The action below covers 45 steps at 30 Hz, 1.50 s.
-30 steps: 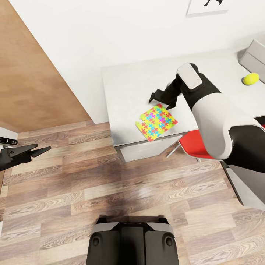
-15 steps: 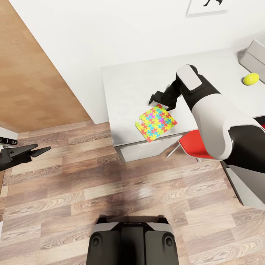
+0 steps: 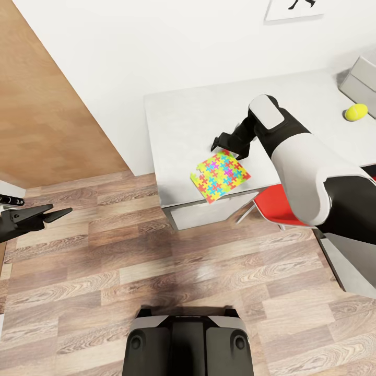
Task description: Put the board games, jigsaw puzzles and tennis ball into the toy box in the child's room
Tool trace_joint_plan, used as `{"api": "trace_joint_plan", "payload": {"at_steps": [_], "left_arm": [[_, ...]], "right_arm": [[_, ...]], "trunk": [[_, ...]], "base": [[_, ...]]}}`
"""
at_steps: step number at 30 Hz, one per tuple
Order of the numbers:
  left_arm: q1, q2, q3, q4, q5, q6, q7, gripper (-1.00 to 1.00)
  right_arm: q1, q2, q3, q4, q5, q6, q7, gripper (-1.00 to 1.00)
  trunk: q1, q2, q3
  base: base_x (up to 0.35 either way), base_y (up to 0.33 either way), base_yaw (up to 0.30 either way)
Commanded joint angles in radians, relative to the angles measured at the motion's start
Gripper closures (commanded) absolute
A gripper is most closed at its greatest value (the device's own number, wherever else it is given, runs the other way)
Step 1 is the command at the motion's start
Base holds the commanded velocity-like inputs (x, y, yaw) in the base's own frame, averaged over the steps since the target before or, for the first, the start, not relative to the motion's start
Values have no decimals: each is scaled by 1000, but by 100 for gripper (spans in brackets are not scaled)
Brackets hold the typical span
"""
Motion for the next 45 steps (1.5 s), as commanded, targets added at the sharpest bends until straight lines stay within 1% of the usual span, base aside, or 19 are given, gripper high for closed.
{"api": "trace_joint_plan", "payload": {"at_steps": [1, 18, 27, 45], "left_arm": [[0, 0, -1, 0, 0, 11, -4, -100], [1, 0, 0, 0, 0, 11, -4, -100], [0, 0, 0, 0, 0, 11, -4, -100], [0, 0, 2, 0, 0, 11, -6, -100]], "right_arm": [[0, 1, 0, 0, -21, 2, -10, -100], [-13, 11, -2, -1, -22, 2, -10, -100], [-29, 13, -3, -7, -24, 2, -10, -100], [-30, 14, -3, -1, -25, 2, -10, -100]], "trunk": [[1, -1, -1], [1, -1, -1], [1, -1, -1], [1, -1, -1]], "base": [[0, 0, 0], [0, 0, 0], [0, 0, 0], [0, 0, 0]]}}
